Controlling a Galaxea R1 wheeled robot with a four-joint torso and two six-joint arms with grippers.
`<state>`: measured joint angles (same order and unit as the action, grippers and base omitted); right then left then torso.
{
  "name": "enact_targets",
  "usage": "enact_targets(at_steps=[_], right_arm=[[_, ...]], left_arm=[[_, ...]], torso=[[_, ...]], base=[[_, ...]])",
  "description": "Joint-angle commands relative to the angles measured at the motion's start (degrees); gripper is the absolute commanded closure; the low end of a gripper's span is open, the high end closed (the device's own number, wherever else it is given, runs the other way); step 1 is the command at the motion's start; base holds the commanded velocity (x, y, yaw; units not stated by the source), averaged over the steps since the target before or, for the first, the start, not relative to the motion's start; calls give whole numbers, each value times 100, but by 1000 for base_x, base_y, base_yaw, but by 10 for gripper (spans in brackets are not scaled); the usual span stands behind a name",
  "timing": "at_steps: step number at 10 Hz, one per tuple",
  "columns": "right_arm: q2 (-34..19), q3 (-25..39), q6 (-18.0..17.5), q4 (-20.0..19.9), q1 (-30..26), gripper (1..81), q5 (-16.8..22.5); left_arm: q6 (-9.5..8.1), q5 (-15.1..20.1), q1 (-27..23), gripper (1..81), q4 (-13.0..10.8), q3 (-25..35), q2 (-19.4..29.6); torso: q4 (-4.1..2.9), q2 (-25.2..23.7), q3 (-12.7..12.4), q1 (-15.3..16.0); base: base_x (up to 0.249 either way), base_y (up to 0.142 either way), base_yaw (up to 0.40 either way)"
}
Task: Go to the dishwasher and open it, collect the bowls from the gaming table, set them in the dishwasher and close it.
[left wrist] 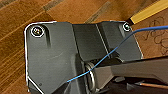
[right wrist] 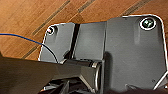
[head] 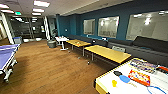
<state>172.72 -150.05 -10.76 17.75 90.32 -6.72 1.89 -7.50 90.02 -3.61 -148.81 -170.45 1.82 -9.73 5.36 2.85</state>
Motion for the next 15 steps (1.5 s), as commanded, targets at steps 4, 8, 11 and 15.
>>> enact_targets(at_steps=[4,8,11,15], right_arm=[[37,56,22,71,-255,10,215],[37,56,21,71,-255,10,215],[37,56,22,71,-247,10,215],[29,56,13,71,-246,10,215]], left_arm=[[40,293,-234,10,-26,27,37],[40,293,-234,10,-8,27,37],[40,293,-225,10,-8,27,37],[31,293,-234,10,9,27,19]], torso=[[0,0,0,-2],[0,0,0,0],[0,0,0,0],[0,2,0,2]], base=[[102,79,0],[89,67,0],[81,0,0],[38,0,0]])
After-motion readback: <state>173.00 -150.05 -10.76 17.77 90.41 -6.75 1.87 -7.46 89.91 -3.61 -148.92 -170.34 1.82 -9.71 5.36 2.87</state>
